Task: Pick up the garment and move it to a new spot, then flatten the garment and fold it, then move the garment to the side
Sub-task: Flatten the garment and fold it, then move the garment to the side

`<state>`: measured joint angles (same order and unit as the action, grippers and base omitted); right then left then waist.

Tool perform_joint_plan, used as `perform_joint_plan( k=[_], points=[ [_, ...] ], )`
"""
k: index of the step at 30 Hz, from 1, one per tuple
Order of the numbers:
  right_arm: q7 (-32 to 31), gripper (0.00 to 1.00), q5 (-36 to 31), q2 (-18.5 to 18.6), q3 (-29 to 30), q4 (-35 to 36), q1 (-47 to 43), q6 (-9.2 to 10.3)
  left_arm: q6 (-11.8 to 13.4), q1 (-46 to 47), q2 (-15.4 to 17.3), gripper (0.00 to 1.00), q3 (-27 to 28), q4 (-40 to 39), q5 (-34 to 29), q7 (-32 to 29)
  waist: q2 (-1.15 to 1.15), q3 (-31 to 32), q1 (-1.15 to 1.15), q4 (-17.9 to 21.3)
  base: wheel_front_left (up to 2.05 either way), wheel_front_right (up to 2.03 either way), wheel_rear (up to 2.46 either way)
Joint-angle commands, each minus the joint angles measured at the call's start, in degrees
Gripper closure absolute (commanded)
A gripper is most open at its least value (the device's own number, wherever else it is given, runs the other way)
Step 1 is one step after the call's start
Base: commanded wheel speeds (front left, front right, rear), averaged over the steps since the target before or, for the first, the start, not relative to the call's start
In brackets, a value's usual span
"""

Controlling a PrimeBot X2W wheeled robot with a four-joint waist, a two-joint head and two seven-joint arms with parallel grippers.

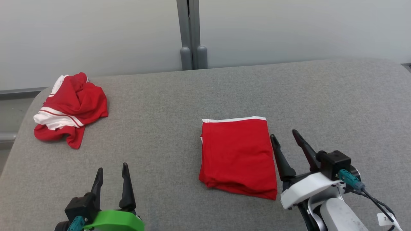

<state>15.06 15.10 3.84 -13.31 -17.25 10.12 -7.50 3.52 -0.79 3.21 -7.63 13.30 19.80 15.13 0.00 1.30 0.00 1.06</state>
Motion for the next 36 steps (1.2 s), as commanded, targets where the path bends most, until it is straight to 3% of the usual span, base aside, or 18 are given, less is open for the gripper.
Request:
perform_joint_plan(
  k=[1, 9, 36],
  points=[
    [0.2, 0.0, -1.1, -0.3, 1.7, 1.3, -1.7, 0.02, 0.1, -0.9, 0.2, 0.0, 0.2, -0.1, -0.8, 0.0, 0.0, 0.4, 0.0, 0.7, 0.0, 0.0, 0.0],
    [0.2, 0.0, -3.2, -0.9, 7.1, 4.7, -6.8, 0.02, 0.6, -3.7, 0.0, 0.0, 0.8, -0.8, -2.5, 0.0, 0.0, 0.8, 0.0, 1.9, 0.0, 0.0, 0.0],
    [0.2, 0.0, -3.2, -0.9, 10.2, 1.6, -5.9, 0.02, 0.7, -3.7, -0.3, 0.0, 0.3, -0.8, -3.8, 0.0, 0.0, 0.2, 0.0, 0.1, 0.0, 0.0, 0.0]
  ],
)
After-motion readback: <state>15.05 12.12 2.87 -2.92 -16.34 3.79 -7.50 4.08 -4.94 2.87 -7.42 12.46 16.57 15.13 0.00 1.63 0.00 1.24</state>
